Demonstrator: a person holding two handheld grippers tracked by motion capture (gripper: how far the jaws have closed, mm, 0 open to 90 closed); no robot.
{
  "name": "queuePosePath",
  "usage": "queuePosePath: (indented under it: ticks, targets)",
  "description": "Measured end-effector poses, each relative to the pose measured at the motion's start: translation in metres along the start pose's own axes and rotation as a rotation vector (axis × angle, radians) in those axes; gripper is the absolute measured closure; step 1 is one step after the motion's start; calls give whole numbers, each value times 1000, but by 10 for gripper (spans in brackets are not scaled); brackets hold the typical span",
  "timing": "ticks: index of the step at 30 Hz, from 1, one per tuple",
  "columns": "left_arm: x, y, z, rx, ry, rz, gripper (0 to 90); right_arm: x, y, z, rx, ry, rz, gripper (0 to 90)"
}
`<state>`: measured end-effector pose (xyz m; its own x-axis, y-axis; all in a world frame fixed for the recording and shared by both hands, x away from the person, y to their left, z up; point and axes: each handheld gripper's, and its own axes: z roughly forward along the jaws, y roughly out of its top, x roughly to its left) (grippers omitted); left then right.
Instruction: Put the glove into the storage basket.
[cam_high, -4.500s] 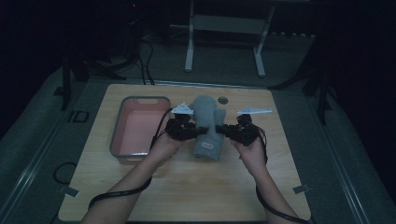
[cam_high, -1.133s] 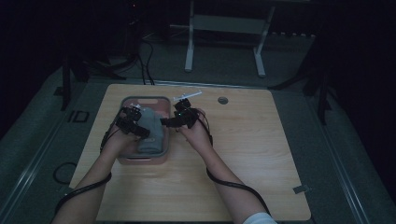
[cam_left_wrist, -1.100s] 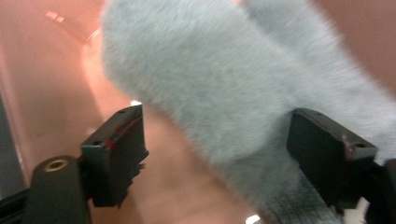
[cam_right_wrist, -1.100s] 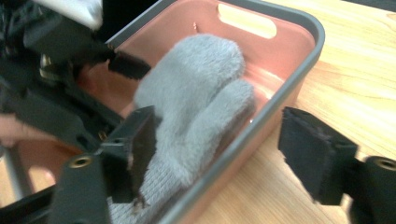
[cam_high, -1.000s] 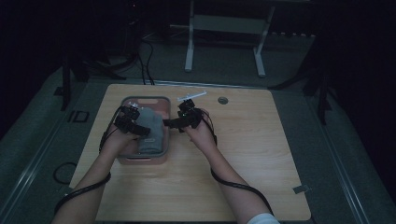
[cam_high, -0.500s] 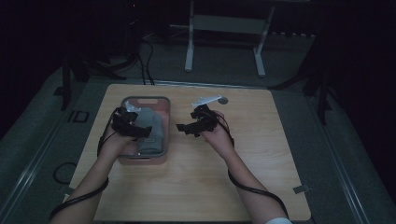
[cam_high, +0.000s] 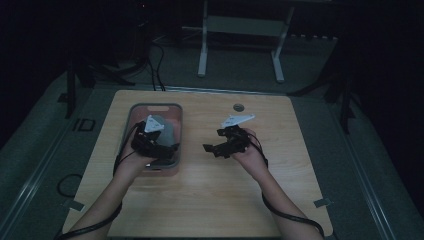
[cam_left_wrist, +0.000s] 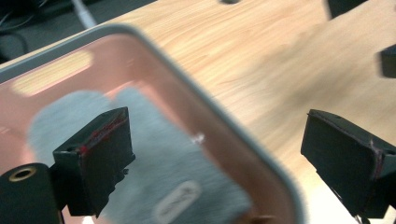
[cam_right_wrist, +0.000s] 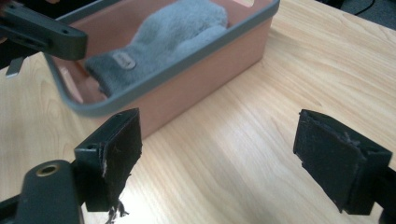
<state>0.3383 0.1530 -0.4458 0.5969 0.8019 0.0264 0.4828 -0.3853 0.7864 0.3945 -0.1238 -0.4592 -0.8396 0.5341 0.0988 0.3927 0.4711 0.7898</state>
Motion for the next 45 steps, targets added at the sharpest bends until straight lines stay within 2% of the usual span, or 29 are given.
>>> queuePosePath:
  ticks: [8,12,18,21,25,32,37,41,45]
  targets:
    - [-36,3,7,-22,-103,76,92,-6,-24,-20,-11,5,-5,152]
    - [-49,0,15,-29,-137,94,93,-8,-39,-27,-6,8,6,152]
    - [-67,-2,26,-40,-196,160,93,-13,-59,-37,1,19,7,153]
    - [-77,-4,33,-27,-223,188,93,-14,-69,-39,6,23,5,153]
    - [-89,-10,44,-6,-256,195,93,-14,-82,-38,39,37,7,153]
    - [-105,-23,61,23,-303,206,93,-12,-102,-43,47,61,-12,152]
    - [-108,-31,71,32,-322,206,93,-14,-120,-49,52,54,-29,152]
    - [-110,-38,76,20,-334,208,93,-17,-135,-58,40,55,-16,152]
    - [-113,-45,81,14,-358,213,93,-20,-151,-66,50,50,-11,151]
